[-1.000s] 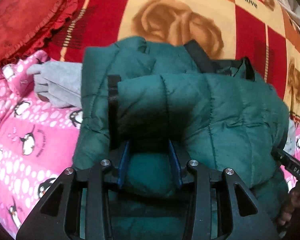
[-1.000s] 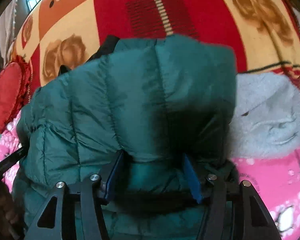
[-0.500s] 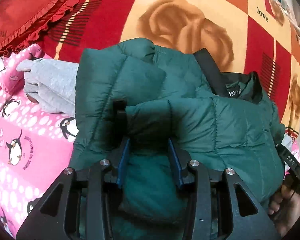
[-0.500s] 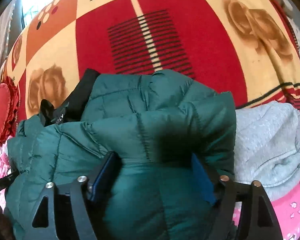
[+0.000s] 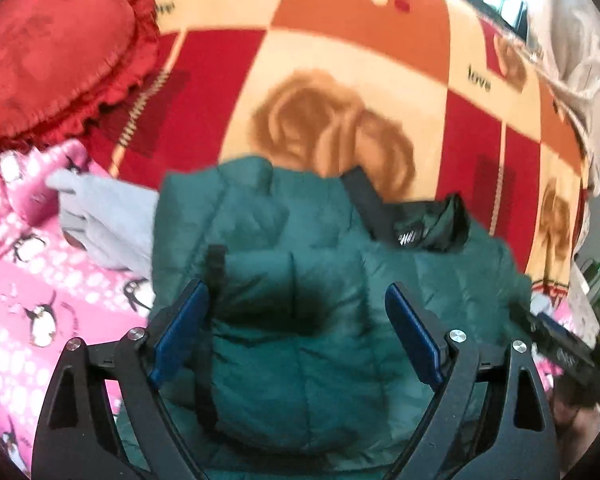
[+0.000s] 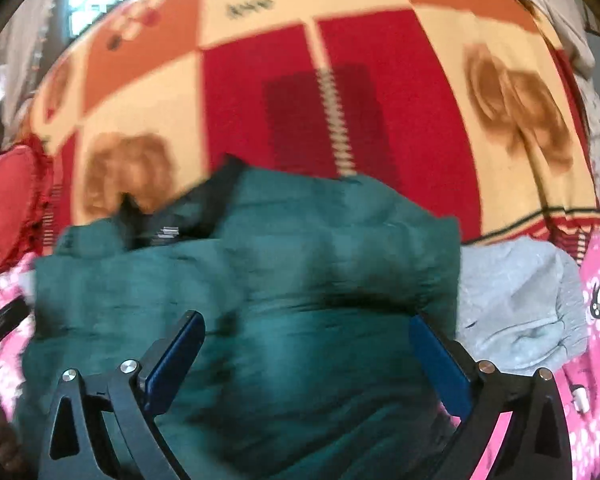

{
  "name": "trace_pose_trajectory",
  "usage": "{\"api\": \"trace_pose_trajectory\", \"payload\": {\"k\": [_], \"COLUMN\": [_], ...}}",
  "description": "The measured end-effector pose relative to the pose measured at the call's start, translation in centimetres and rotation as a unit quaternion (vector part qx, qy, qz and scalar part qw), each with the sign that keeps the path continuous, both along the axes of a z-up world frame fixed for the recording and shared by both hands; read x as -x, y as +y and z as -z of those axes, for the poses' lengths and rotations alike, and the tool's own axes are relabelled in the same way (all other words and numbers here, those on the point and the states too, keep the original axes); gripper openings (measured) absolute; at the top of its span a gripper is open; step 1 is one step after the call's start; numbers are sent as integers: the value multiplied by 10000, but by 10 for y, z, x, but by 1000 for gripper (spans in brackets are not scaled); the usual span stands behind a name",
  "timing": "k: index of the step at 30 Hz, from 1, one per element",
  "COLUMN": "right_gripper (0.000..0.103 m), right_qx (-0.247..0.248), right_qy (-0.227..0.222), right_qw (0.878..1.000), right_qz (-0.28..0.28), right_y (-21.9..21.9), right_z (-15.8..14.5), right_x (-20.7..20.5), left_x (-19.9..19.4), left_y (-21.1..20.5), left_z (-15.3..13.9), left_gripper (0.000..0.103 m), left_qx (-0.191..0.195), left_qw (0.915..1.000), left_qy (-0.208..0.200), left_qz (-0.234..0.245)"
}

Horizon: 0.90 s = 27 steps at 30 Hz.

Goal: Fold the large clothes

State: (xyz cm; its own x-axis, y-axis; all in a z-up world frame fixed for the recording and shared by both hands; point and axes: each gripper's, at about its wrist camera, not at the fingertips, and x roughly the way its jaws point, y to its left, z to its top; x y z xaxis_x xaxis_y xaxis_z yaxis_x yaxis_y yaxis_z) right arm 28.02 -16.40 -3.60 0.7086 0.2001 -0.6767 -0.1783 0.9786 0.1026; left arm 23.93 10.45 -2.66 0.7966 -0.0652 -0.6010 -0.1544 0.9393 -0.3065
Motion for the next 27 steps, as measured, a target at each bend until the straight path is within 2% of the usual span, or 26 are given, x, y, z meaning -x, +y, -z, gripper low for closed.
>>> {"api": "trace_pose_trajectory", "payload": {"k": [2, 3, 5, 6, 7, 9, 27], "right_gripper": [102, 102, 103, 103, 103, 103, 103], "right_qx": [-28, 8, 371, 598, 713, 581, 507], "right_qy": [4, 88, 544, 659, 671, 746, 728], "right_qw": [9992, 9986, 9947, 9923, 9912, 9916, 9921], "right_qz": [-388, -525, -790, -862, -893, -887, -885], "right_y": [23, 33, 56, 63, 66, 64, 64], "right_z": [-1, 4, 32, 47, 57, 58, 58], "right_x": [12, 14, 10, 8, 6, -1, -4], "left_x": [-6, -12, -24, -26, -28, -29, -27], "left_y": [-1, -3, -5, -3, 0, 2, -4], "left_z": [8, 20, 49, 55, 56, 54, 56], "left_gripper": [90, 90, 91, 91, 91, 91, 96], "left_qx": [15, 29, -21, 17, 102, 160, -34], "left_qw": [9996, 9982, 9909, 9896, 9902, 9898, 9906], "left_qy": [273, 587, 1325, 1417, 1376, 1404, 1356], "left_qz": [65, 137, 249, 253, 228, 204, 175]}}
